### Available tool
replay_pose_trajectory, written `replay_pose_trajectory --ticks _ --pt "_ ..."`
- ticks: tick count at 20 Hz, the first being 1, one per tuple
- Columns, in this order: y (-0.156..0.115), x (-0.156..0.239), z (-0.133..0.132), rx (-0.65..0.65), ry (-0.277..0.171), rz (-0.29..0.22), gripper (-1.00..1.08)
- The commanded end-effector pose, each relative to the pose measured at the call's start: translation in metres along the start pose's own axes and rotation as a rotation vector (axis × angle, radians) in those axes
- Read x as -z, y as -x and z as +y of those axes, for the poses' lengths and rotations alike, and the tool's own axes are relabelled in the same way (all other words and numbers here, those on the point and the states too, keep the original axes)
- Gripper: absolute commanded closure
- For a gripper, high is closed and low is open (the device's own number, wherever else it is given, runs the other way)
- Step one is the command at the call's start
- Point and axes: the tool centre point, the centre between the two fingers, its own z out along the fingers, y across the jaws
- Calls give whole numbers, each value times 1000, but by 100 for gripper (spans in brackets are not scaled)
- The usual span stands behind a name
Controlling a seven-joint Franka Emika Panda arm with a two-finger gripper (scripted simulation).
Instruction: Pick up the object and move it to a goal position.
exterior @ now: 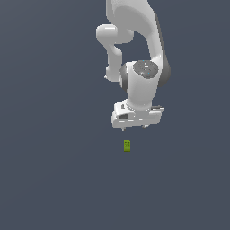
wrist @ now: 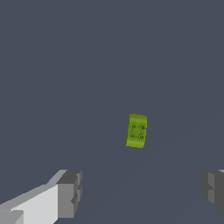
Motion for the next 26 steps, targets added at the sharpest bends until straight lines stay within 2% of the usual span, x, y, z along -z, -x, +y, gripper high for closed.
replay_pose_trajectory --ticks 1,13,26 --pt "-2 -9 3 -13 0 -5 -92" --pt "-12 -78 21 -108 9 -38 -92" --pt "-12 -99 25 -124 12 -44 -92"
